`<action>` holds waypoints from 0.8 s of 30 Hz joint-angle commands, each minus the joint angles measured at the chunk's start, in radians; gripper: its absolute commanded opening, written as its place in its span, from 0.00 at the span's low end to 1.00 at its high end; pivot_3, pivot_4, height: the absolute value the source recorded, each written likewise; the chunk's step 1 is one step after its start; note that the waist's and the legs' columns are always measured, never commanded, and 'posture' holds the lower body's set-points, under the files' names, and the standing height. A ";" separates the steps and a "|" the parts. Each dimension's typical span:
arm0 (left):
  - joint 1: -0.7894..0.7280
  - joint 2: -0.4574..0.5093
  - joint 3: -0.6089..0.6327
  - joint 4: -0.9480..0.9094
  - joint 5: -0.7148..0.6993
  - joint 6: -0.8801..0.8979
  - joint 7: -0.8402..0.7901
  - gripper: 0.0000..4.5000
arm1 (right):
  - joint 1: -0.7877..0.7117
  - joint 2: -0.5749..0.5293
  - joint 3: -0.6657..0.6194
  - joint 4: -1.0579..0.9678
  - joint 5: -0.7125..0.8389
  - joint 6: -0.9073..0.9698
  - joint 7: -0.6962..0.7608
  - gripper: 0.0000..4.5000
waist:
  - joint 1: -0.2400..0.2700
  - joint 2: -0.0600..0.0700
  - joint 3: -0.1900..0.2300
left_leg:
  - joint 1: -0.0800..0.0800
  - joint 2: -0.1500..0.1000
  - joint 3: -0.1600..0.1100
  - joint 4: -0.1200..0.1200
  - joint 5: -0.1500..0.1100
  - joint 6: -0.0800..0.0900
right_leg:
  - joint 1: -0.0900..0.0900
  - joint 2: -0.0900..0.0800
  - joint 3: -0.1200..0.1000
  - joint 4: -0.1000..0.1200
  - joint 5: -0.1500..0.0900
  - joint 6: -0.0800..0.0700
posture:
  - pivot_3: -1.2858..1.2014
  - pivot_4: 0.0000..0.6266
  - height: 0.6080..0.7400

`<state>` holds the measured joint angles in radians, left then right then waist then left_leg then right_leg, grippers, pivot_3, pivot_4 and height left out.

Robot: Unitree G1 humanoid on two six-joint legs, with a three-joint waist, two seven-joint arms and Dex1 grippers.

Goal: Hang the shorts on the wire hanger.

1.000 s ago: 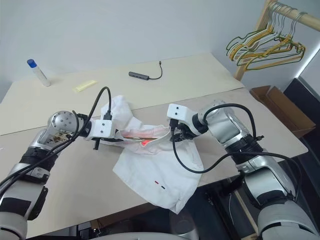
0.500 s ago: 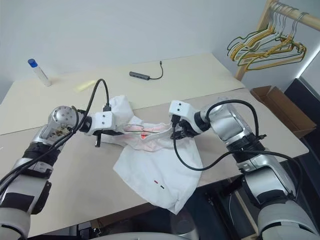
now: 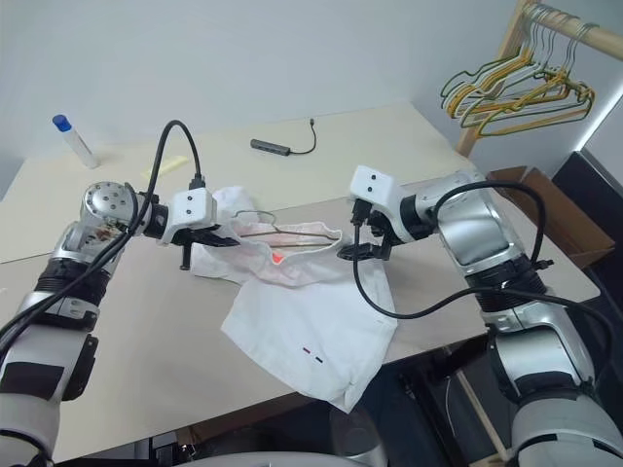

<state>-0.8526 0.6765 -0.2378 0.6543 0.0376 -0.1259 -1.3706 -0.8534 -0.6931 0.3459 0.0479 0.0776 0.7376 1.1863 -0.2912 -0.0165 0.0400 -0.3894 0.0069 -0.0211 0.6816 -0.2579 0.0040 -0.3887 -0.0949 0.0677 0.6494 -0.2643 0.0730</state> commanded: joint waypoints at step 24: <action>-0.059 0.034 0.050 -0.071 -0.083 0.018 -0.153 0.00 | -0.120 0.071 0.164 0.184 -0.117 -0.081 0.056 0.57 | -0.023 0.000 0.000 | 0.000 -0.001 -0.001 0.000 0.000 0.000 | 0.000 -0.001 0.000 0.001 0.000 0.000 | 0.43 0.00 1.00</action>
<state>-0.8731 0.7012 -0.2144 0.6172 -0.0198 -0.1018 -1.5154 -0.9417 -0.6271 0.5079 0.2347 -0.0281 0.6799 1.2312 -0.3145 -0.0165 0.0400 -0.3891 0.0059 -0.0218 0.6815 -0.2577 0.0040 -0.3886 -0.0957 0.0677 0.6501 -0.2643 0.0732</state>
